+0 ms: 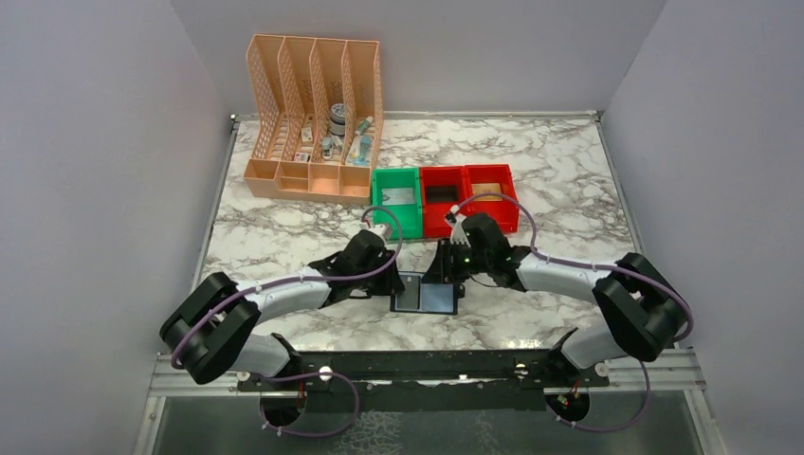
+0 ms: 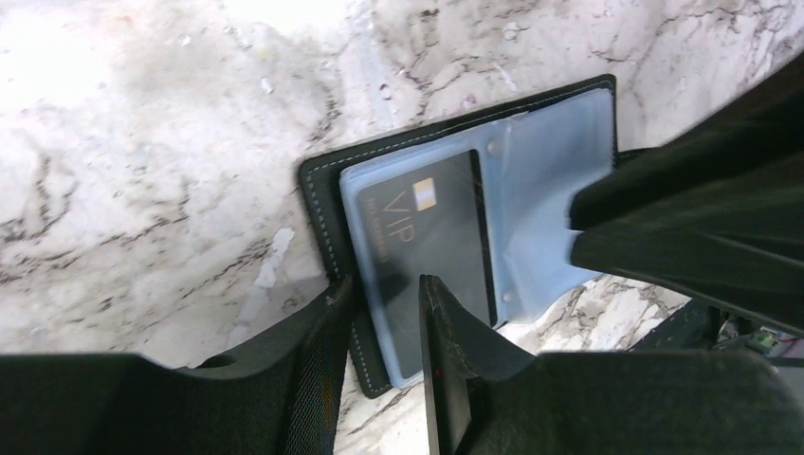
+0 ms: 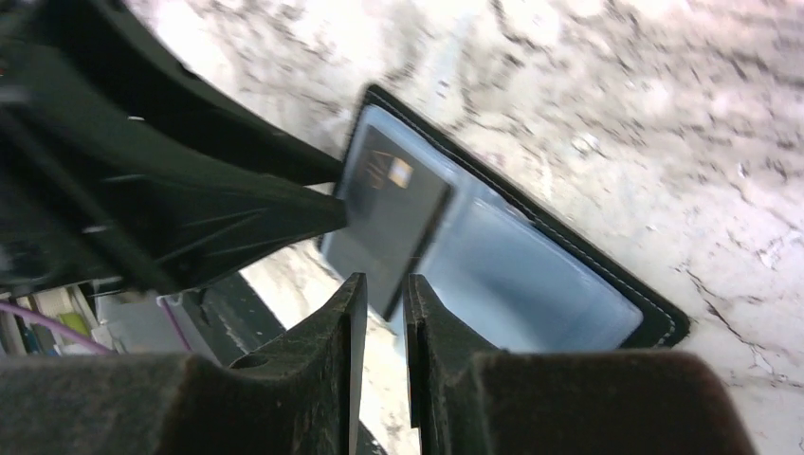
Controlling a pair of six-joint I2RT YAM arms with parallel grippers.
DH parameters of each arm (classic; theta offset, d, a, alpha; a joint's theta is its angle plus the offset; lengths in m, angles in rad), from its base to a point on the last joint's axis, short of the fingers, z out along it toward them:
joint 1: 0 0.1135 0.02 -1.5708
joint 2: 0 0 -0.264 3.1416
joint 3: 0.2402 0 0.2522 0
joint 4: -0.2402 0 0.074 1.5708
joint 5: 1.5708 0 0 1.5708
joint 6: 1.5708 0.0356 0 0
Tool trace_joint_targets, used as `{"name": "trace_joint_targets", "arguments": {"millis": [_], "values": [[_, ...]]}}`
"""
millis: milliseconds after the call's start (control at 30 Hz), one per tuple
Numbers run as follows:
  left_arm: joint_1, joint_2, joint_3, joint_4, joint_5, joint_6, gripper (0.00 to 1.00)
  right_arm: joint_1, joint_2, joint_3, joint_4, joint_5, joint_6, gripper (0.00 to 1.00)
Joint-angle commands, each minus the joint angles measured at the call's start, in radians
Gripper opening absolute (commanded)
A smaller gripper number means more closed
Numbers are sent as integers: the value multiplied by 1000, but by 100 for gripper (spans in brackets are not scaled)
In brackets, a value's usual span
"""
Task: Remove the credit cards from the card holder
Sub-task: Remove the credit card from the card holder.
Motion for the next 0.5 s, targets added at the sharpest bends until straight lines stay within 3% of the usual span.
{"name": "trace_joint_targets", "arguments": {"millis": [0, 133, 467], "values": [[-5, -55, -37, 17, -81, -24, 35, 7, -52, 50, -33, -22, -36, 22], [-5, -92, -45, 15, -88, -24, 39, 31, 23, 61, 29, -81, 5, 22], [-7, -74, -75, 68, -20, -20, 39, 39, 121, -6, -7, 136, 35, 22]]}}
